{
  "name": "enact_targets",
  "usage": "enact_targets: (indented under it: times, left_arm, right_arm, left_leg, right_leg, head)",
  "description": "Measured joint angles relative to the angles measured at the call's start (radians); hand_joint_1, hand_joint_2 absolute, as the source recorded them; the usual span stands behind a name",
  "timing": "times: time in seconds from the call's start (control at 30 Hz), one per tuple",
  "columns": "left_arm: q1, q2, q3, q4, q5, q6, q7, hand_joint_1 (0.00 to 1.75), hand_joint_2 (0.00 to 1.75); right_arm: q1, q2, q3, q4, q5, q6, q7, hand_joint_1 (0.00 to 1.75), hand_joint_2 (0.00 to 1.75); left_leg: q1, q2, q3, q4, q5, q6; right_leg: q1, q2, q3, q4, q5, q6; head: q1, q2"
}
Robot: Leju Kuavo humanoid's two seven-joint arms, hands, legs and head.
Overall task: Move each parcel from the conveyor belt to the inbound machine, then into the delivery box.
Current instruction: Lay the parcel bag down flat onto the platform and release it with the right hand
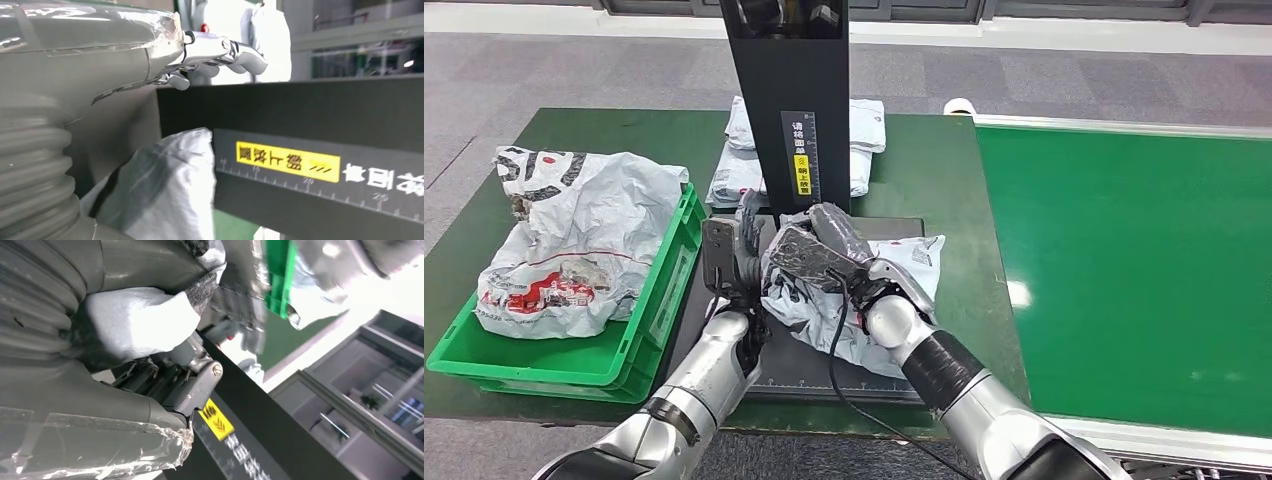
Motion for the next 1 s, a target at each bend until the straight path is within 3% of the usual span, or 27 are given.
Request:
enact_targets:
  times: [0.2, 0.33, 0.63, 1.0]
  left_arm:
    - [-0.001, 0.031, 0.002, -0.041, 0.001, 0.069, -0.048, 0.00, 1.75]
    - [-0.001, 0.049, 0.006, -0.094, 0.000, 0.111, -0.057, 0.00, 1.75]
    - [0.006, 0.071, 0.018, -0.171, 0.020, 0.130, -0.058, 0.00, 1.75]
    - [0.015, 0.074, 0.020, -0.204, 0.032, 0.141, -0.058, 0.00, 1.75]
  right_arm:
    - [0.036, -0.028, 0.012, 0.028, 0.001, -0.052, -0.010, 0.00, 1.75]
    - [0.080, -0.068, 0.005, 0.021, -0.004, -0.064, -0.021, 0.00, 0.00]
    - [0.169, -0.137, -0.059, -0.066, -0.049, -0.125, -0.072, 0.00, 0.00]
    - [0.209, -0.156, -0.108, -0.118, -0.111, -0.125, -0.105, 0.00, 0.00]
  left_leg:
    - [0.000, 0.000, 0.000, 0.000, 0.000, 0.000]
    - [0.000, 0.000, 0.000, 0.000, 0.000, 0.000]
    - [0.000, 0.000, 0.000, 0.000, 0.000, 0.000]
    - [0.000, 0.000, 0.000, 0.000, 0.000, 0.000]
  right_leg:
    - [0.000, 0.000, 0.000, 0.000, 0.000, 0.000]
    - [0.000, 0.000, 0.000, 0.000, 0.000, 0.000]
    - [0.000, 0.000, 0.000, 0.000, 0.000, 0.000]
    - [0.000, 0.000, 0.000, 0.000, 0.000, 0.000]
  head:
    - [0.000, 0.000]
    - [0.000, 0.000]
    - [0.000, 0.000]
    - [0.000, 0.000]
